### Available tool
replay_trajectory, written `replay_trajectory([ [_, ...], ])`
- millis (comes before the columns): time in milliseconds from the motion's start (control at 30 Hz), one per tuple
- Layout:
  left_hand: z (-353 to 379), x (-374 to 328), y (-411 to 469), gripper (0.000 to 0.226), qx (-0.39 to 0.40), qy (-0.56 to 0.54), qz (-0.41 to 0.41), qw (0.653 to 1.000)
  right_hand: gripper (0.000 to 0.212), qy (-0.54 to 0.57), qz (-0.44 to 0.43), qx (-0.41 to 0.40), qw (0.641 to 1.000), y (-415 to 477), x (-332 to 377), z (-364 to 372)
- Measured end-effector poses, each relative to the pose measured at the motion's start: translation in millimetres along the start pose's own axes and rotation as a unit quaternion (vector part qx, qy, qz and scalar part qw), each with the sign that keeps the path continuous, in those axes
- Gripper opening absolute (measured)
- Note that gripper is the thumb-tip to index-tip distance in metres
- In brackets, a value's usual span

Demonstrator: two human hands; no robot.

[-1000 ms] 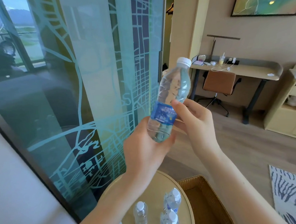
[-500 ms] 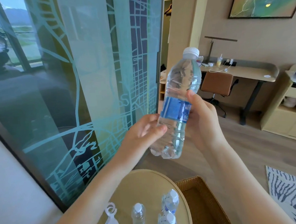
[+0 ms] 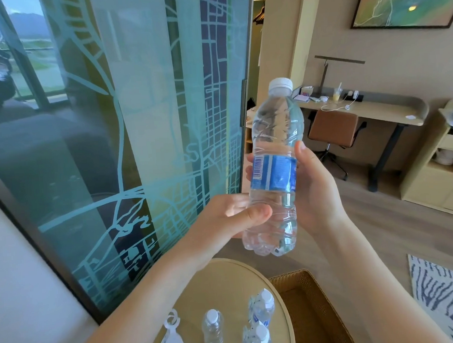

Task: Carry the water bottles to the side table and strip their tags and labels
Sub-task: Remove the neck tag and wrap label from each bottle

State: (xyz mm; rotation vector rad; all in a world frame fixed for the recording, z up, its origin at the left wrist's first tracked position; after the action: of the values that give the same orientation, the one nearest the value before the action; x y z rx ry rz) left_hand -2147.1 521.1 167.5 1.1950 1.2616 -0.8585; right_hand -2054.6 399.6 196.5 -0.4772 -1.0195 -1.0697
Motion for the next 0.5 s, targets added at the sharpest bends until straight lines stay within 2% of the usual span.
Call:
replay_trajectory([
  [67, 1.2, -1.0, -2.7, 0.031, -0.025, -0.005, 0.02, 0.999, 0.052, -0.028, 0.001, -0.002, 1.0, -0.2, 0.2, -0.6],
  [133, 2.2, 0.5, -4.9, 0.029, -0.043, -0.015, 0.033, 0.998, 0.048, -0.081, -0.02, -0.039, 0.996, -2.1, 1.5, -4.5],
  [200, 1.5, 1.3, -6.7, 0.025, -0.058, -0.028, 0.042, 0.997, 0.038, -0.147, -0.067, -0.078, 0.984, -9.0, 4.5, -8.6],
  [300, -1.8, -0.3, -7.6, 0.022, -0.085, -0.016, 0.06, 0.994, 0.024, -0.211, -0.148, -0.089, 0.962, -24.8, 10.3, -5.0],
  [500, 1.0, 0.4, -7.1, 0.017, -0.108, -0.012, 0.045, 0.993, 0.034, -0.28, -0.205, -0.102, 0.932, -35.3, 8.8, 6.8],
])
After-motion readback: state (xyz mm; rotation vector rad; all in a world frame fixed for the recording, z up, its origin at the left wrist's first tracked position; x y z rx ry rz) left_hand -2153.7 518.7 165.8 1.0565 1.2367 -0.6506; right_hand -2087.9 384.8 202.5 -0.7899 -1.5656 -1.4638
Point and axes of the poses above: each hand's wrist, its own y-axis towards the middle knuckle, its own z-axis out of the palm, x = y × z, the point moved 4 cm from there along y, towards the middle knuckle, and after that the axes turned 15 degrees about -x, right-handed, at the moved point
